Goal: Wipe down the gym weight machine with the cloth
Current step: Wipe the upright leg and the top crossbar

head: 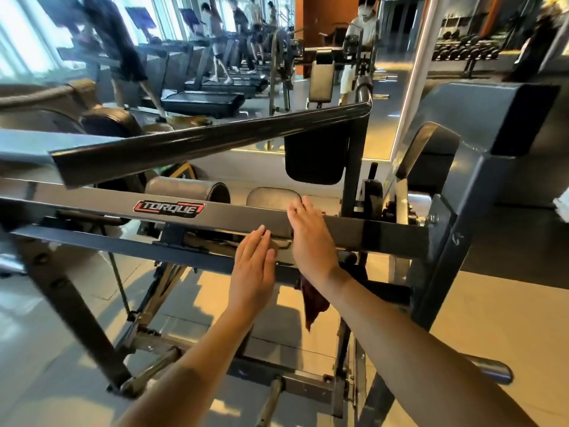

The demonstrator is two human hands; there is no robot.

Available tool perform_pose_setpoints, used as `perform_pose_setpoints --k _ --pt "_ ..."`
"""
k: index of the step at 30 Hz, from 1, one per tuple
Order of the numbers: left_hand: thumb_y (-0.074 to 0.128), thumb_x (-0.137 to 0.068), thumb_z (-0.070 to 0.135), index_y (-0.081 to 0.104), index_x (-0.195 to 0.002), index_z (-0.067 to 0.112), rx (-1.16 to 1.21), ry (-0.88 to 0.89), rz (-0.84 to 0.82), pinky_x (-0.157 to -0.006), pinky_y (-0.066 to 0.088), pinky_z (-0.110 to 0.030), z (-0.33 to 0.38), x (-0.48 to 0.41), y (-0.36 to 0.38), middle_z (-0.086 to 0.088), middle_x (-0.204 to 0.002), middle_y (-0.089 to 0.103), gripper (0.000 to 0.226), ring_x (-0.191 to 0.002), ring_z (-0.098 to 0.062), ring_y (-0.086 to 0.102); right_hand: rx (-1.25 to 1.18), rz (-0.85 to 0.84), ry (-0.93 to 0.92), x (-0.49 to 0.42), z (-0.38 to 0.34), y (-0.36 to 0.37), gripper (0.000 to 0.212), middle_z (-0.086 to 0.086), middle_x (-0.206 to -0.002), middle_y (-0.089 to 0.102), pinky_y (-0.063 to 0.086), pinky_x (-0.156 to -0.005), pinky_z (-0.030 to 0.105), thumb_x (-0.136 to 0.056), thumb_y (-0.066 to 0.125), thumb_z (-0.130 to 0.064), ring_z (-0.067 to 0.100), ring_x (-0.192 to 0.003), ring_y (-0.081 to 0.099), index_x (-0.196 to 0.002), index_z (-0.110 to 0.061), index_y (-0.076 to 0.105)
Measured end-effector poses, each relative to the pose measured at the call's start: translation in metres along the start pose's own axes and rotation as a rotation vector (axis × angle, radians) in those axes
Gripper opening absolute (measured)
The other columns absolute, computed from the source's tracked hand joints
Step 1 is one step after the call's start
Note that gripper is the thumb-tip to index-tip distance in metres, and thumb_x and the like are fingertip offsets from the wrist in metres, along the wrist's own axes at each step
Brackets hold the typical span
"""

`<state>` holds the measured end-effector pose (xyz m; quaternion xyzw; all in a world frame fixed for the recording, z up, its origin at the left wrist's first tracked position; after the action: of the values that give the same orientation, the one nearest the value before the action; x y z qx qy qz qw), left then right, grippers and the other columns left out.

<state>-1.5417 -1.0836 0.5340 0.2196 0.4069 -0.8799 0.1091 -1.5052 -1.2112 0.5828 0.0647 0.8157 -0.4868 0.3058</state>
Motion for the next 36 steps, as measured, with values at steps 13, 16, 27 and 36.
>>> perform_pose_setpoints --k 13,16,27,36 --pt "0.034 -0.11 0.032 0.045 -0.15 0.022 0.332 -0.235 -0.117 -0.119 0.024 -0.02 -0.021 0.013 -0.009 0.017 -0.159 0.026 0.043 -0.14 0.014 0.024 -0.175 -0.142 -0.038 0.008 -0.042 0.031 0.045 0.004 -0.156 0.046 0.025 -0.124 0.035 -0.103 0.052 -0.008 0.019 -0.148 0.036 -0.147 -0.016 0.052" --pt "0.036 -0.11 0.024 0.051 -0.142 0.023 0.465 -0.304 -0.135 -0.102 0.034 -0.008 -0.027 0.025 -0.022 0.014 -0.142 0.047 0.035 -0.117 0.022 0.041 -0.405 -0.141 0.077 0.02 -0.063 0.034 0.04 0.005 -0.151 0.051 0.03 -0.119 0.019 -0.104 0.05 -0.005 0.017 -0.144 0.042 -0.143 -0.015 0.058" --pt "0.05 -0.105 0.037 0.047 -0.145 0.037 0.446 -0.511 -0.165 -0.099 0.056 -0.043 -0.148 0.087 -0.099 0.006 -0.127 0.065 0.04 -0.113 -0.014 0.064 -0.772 -0.24 0.493 0.057 -0.176 0.109 0.036 -0.008 -0.145 0.057 0.036 -0.114 0.031 -0.107 0.048 -0.017 0.013 -0.137 0.047 -0.14 -0.028 0.059" --pt "0.053 -0.105 0.024 0.06 -0.131 0.026 0.56 -0.711 0.076 -0.071 0.055 -0.016 -0.204 0.147 -0.165 0.004 -0.101 0.069 0.027 -0.081 0.0 0.068 -0.882 -0.64 0.697 0.112 -0.243 0.172 0.039 -0.002 -0.14 0.051 0.045 -0.104 0.037 -0.107 0.049 -0.03 0.017 -0.122 0.05 -0.144 -0.039 0.046"
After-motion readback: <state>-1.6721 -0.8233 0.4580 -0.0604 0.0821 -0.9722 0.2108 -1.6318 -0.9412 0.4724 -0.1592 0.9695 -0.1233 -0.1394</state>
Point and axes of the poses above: each hand's wrist, its own x-axis away from the middle knuckle, its own y-axis out of the palm, z = x × y, the point moved 8 cm from there along -x, towards the middle knuckle
